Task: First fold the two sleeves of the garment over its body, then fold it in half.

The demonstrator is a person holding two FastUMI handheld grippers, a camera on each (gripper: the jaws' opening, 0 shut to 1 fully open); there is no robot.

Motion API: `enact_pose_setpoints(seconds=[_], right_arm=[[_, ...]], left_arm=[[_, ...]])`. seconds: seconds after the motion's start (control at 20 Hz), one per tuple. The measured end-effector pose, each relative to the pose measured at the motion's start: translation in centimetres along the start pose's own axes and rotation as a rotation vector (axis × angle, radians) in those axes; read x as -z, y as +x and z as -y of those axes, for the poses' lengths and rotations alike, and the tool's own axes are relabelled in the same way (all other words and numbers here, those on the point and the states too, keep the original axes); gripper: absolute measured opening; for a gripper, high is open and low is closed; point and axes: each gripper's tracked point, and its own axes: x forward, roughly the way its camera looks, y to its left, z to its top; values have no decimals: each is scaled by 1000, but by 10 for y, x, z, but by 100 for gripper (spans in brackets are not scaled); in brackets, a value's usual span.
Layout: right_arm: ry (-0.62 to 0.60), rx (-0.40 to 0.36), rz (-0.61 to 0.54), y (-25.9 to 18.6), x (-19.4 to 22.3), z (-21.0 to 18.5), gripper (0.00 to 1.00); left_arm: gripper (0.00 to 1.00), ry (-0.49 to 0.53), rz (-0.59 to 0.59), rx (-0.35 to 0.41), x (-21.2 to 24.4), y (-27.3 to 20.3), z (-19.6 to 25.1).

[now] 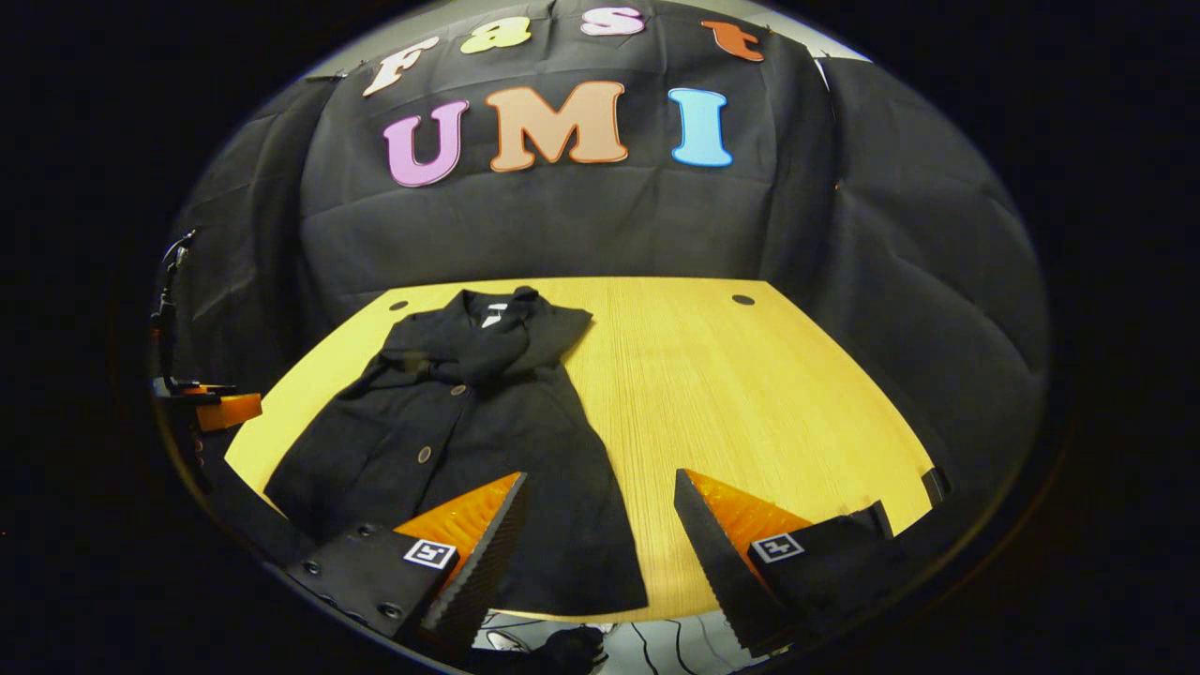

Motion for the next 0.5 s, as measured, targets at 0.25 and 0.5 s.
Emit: enact_pose_setpoints(seconds=[0.25,0.5], right_arm=[[-4,-4,-107,6,37,-1,95],[-35,23,-224,17,78,1,99]], left_arm=[[94,-1,-85,-1,38,10,-6],[94,-4,-167,-8,74,19,-10]])
